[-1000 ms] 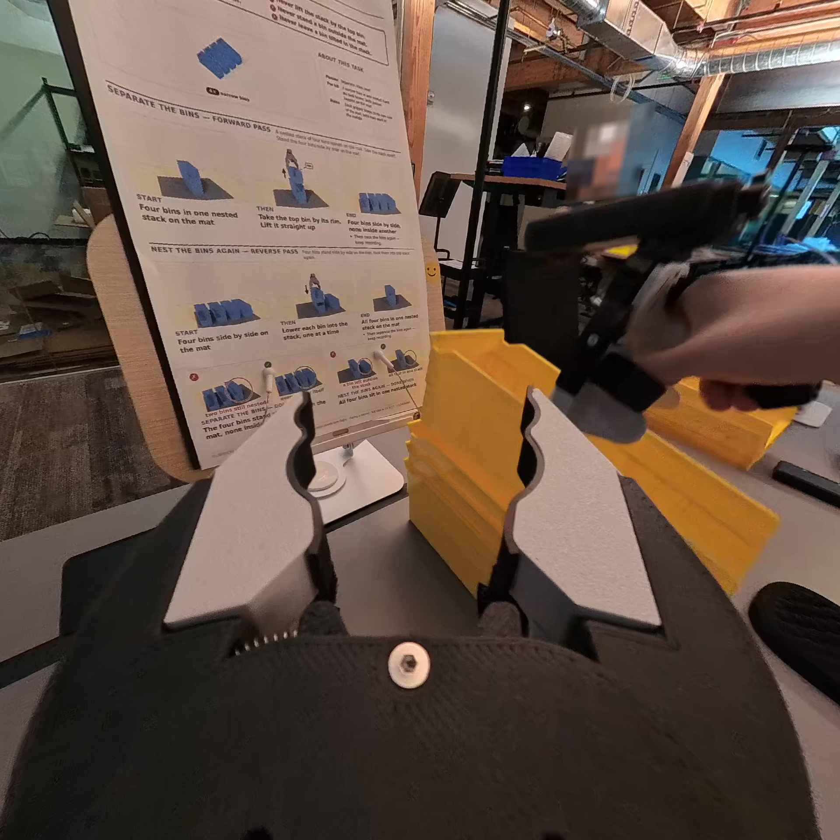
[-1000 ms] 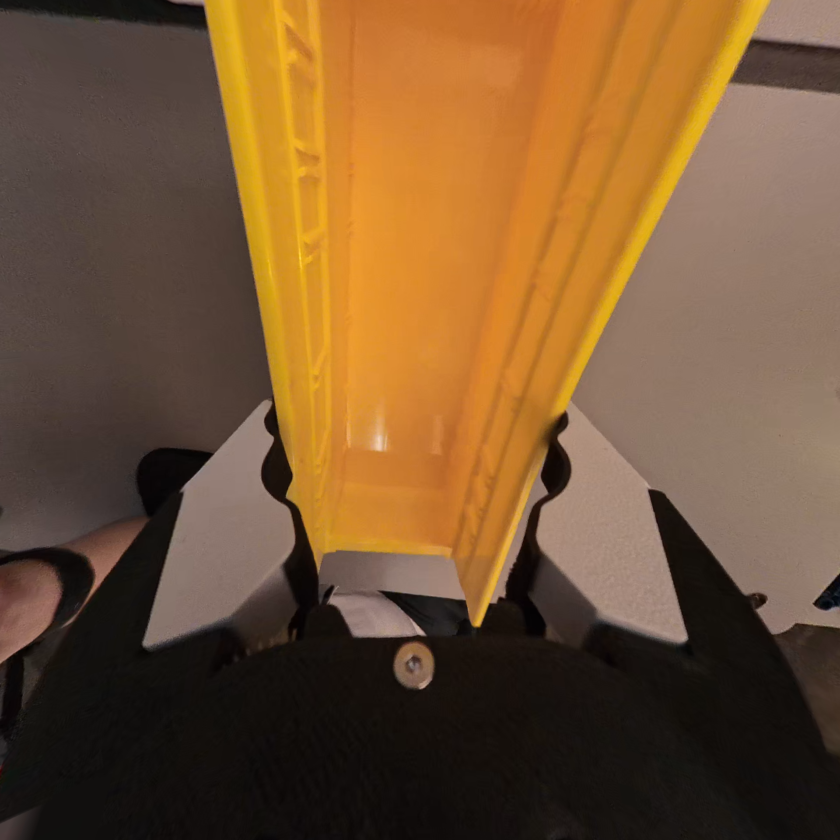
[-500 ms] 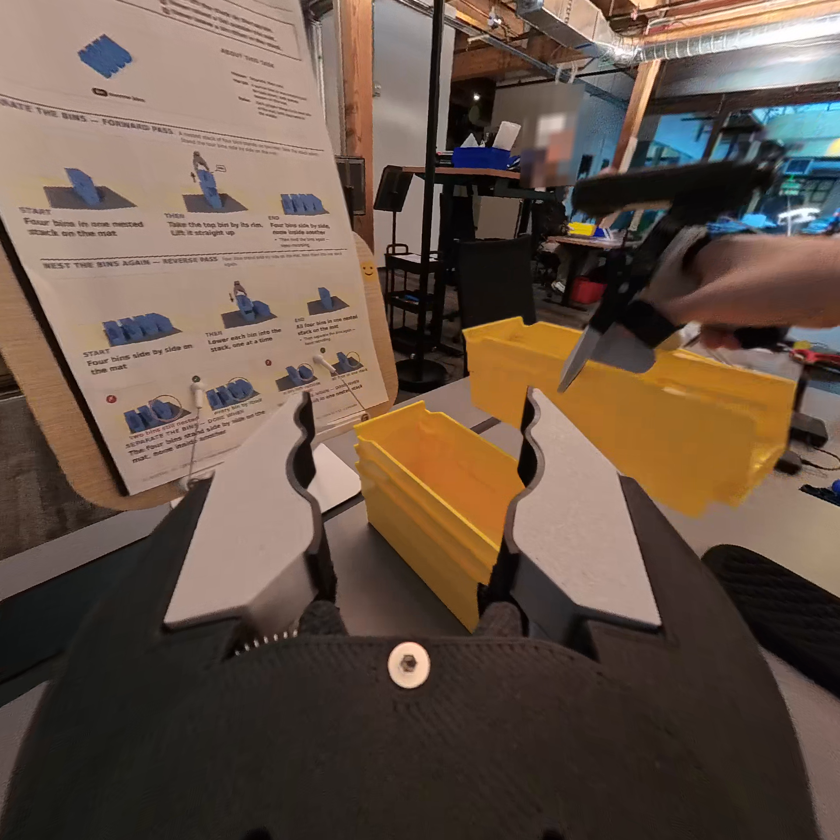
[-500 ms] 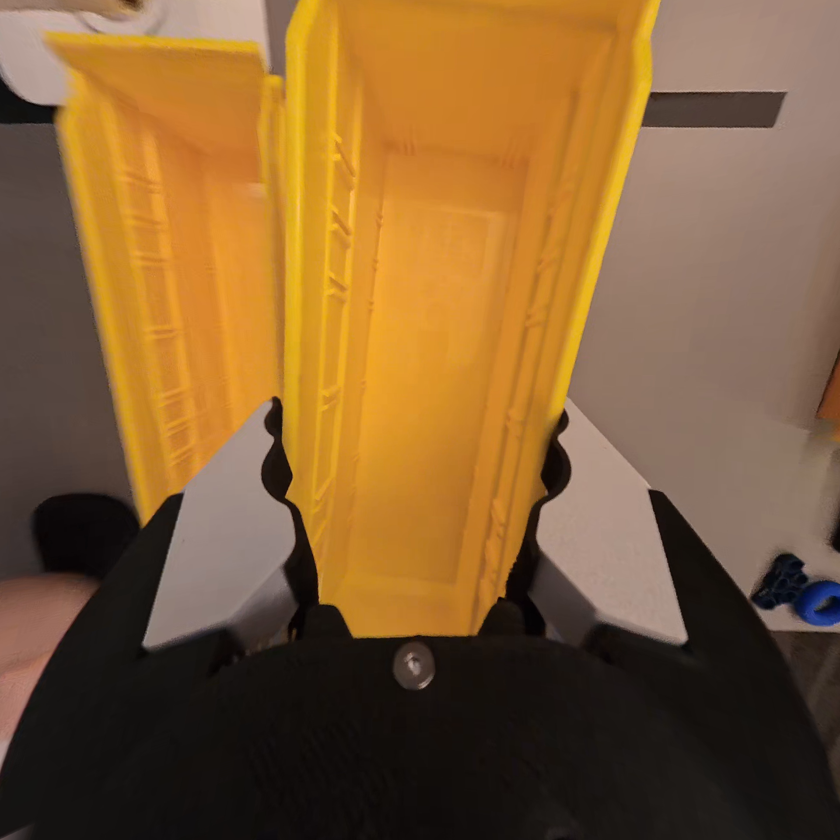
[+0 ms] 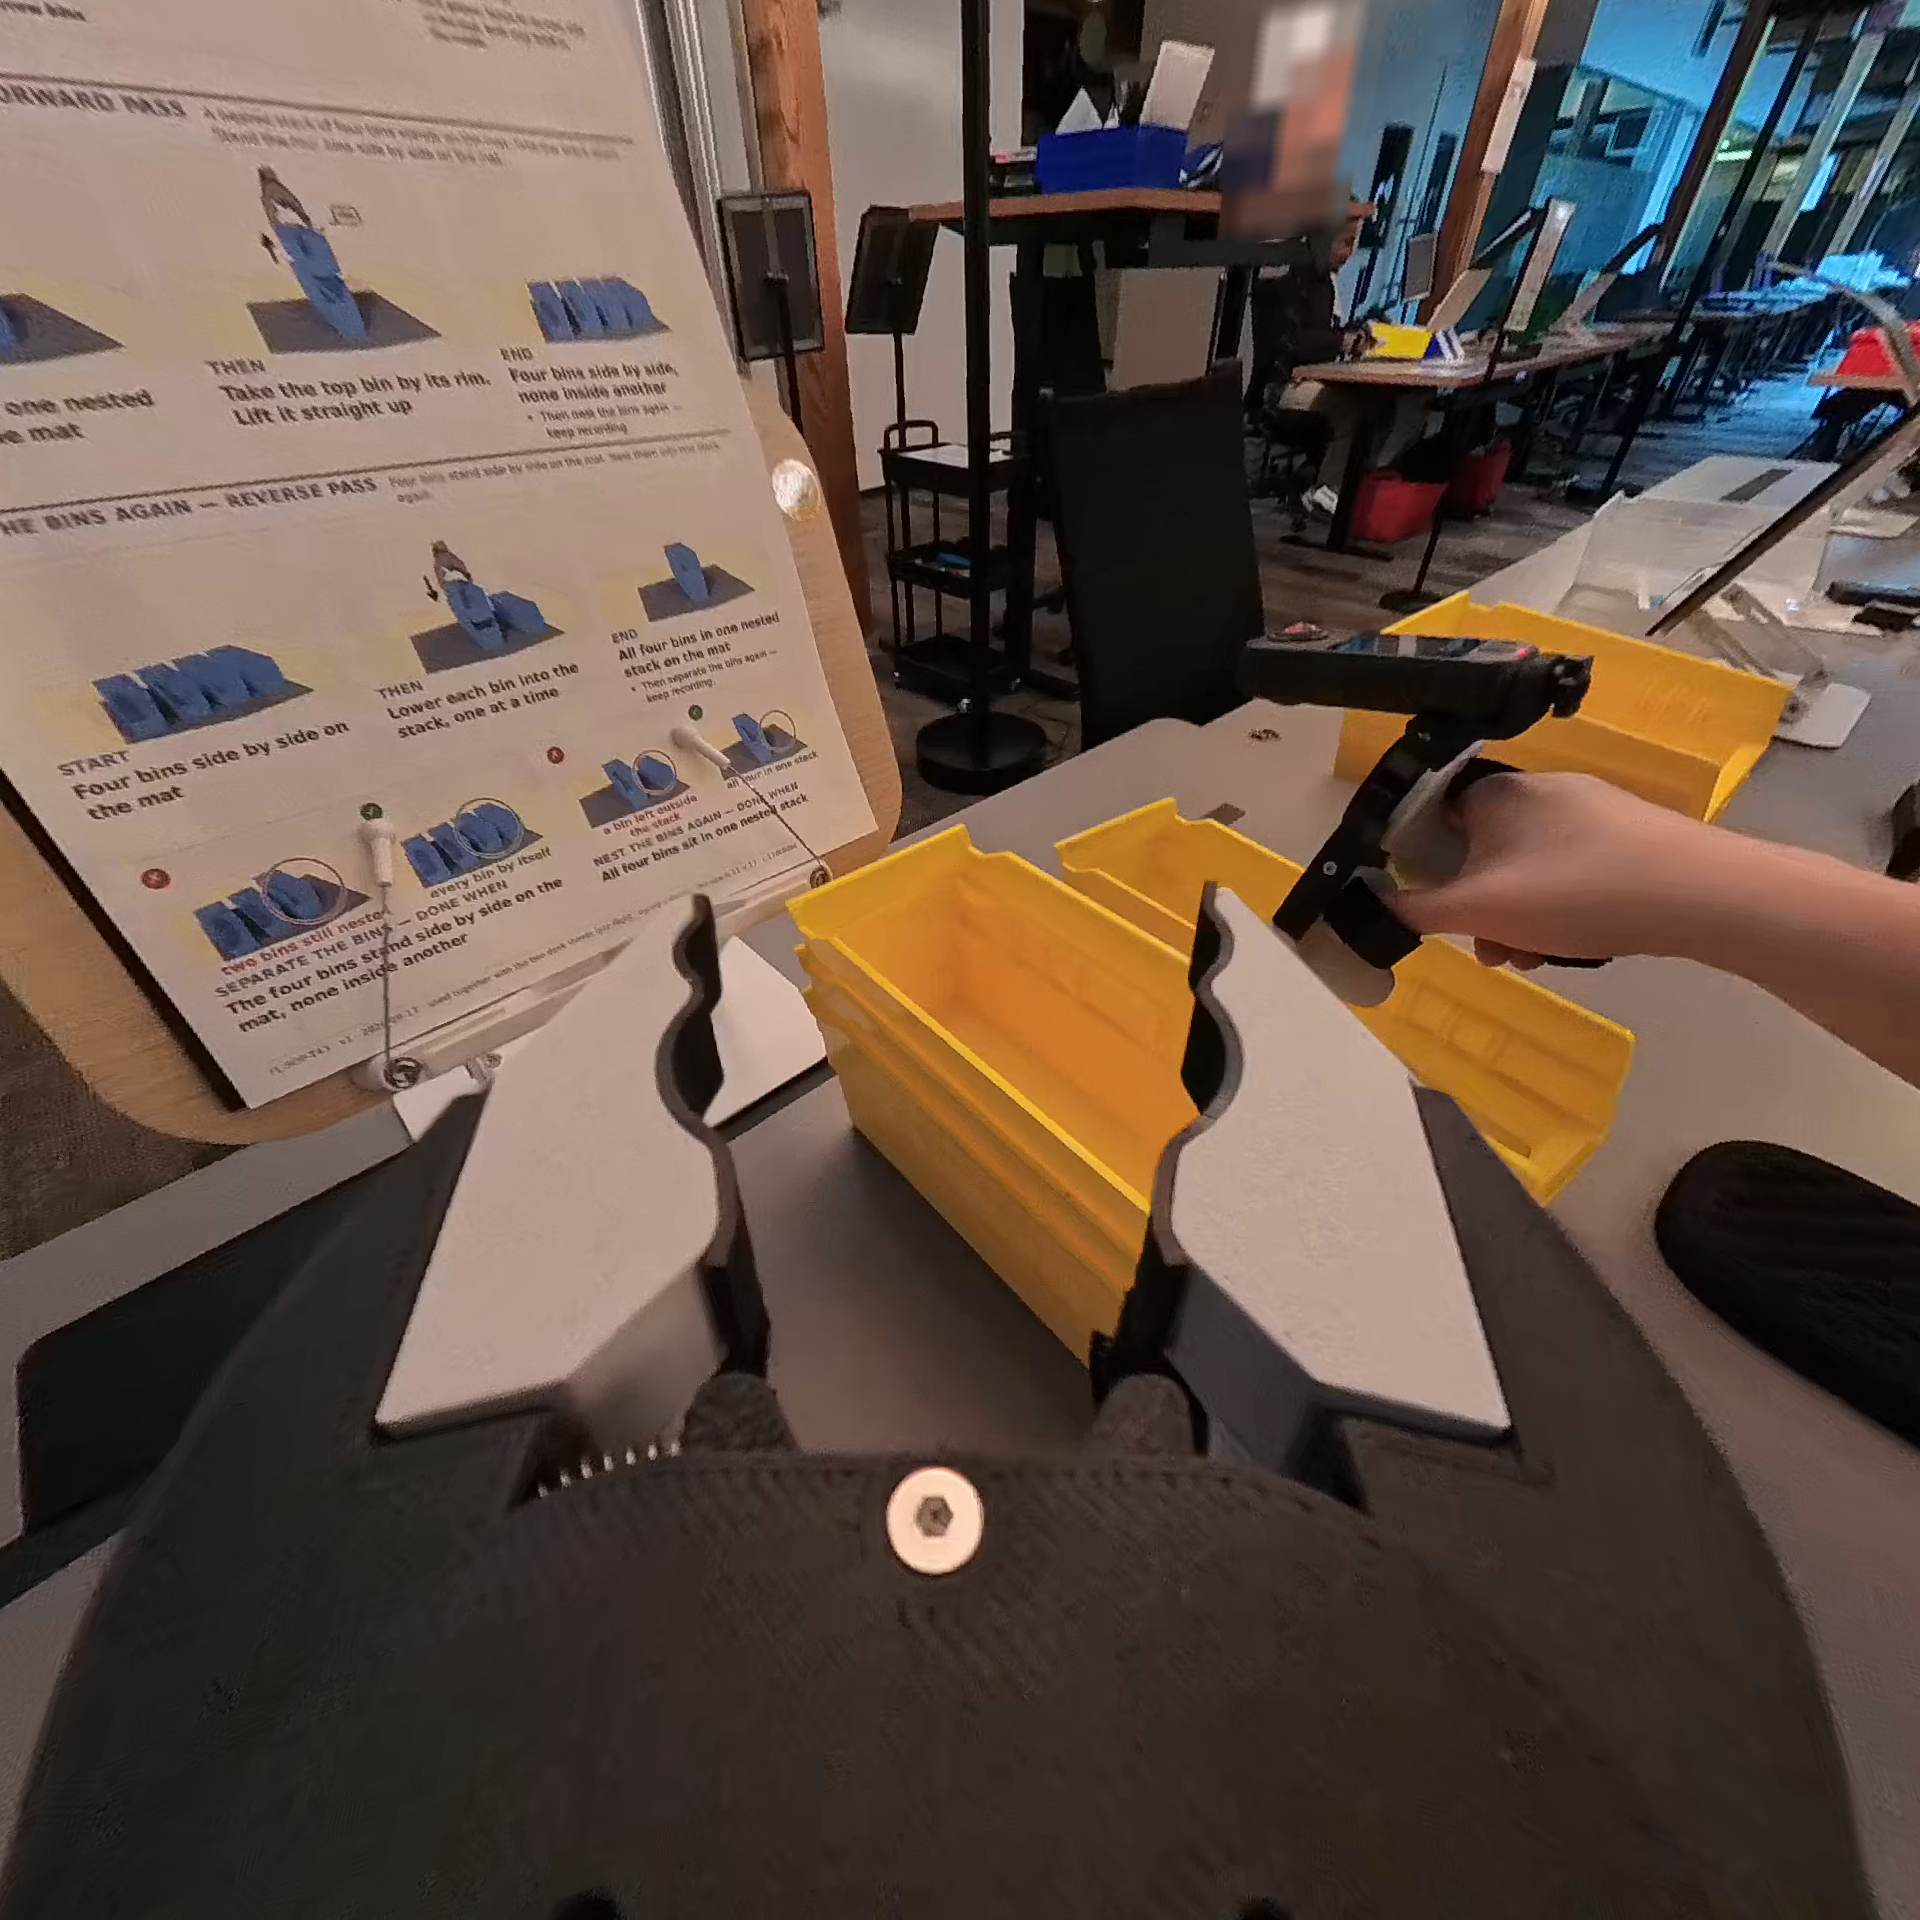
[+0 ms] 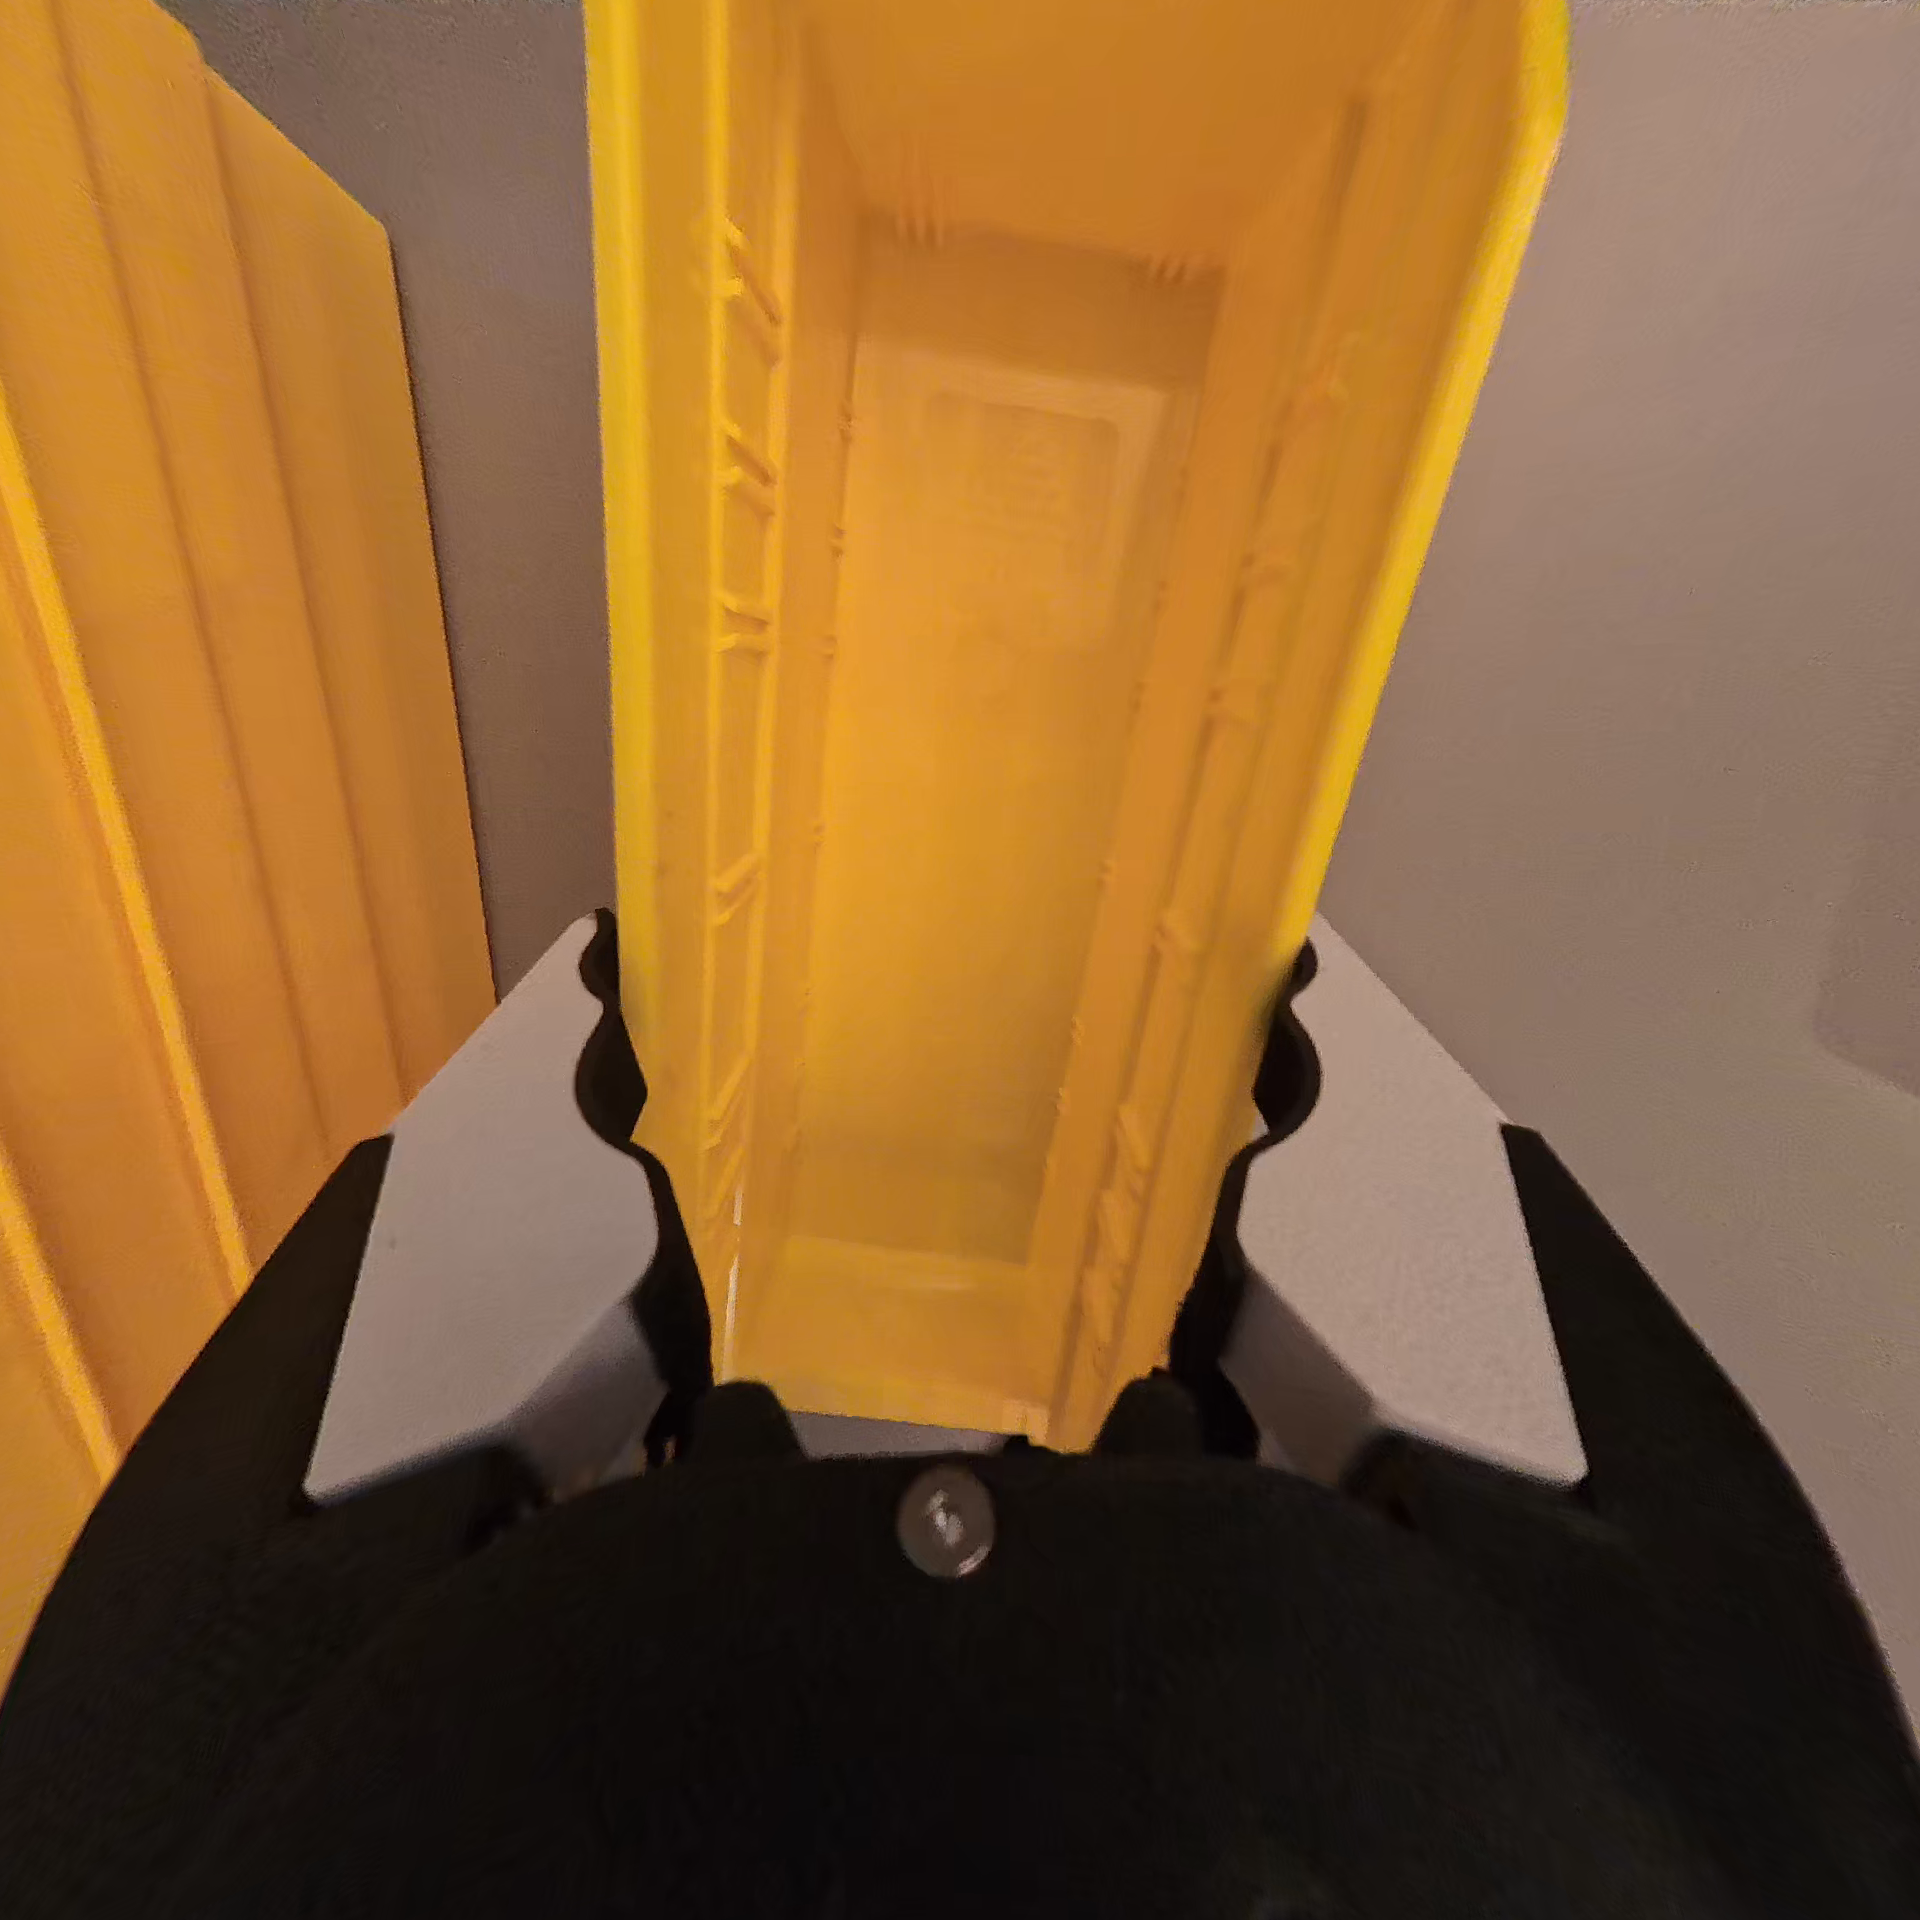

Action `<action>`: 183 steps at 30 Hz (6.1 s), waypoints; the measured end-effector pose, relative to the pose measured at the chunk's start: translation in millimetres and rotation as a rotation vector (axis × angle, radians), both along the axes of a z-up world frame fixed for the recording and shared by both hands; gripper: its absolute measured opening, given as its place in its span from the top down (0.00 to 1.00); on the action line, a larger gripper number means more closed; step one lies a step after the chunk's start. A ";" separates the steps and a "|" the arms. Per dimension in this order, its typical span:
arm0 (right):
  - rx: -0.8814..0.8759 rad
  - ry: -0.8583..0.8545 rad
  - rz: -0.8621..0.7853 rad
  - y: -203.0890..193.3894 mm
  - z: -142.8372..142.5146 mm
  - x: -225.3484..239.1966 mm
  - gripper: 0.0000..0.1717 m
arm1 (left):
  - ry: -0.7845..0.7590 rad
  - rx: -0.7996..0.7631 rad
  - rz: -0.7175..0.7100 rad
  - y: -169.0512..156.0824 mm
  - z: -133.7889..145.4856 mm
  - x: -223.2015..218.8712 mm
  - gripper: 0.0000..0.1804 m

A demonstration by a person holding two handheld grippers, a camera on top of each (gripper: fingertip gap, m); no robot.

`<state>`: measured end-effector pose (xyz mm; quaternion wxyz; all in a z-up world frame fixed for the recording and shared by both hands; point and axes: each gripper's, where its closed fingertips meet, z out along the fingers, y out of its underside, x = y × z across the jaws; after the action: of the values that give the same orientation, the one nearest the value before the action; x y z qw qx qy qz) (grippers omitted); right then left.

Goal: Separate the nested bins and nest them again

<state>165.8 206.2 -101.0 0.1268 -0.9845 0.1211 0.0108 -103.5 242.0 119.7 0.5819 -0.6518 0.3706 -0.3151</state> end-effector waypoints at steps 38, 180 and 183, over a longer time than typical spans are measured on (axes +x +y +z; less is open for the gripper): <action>1.317 0.102 0.023 -7.9 197.6 133.0 0.37 | 1.006 -0.863 0.368 9.4 -147.6 104.8 0.14; 0.972 0.260 0.054 30.4 118.5 113.6 0.42 | 1.283 -1.254 0.466 40.0 -213.9 -110.5 0.35; 0.953 0.253 0.064 32.6 114.1 110.4 0.42 | 1.280 -1.256 0.460 41.9 -215.1 -109.9 0.34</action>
<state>276.2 238.8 13.1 0.5470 -0.8110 0.0867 0.1884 -213.4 283.9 -95.4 -0.1454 -0.9550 0.2441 0.0853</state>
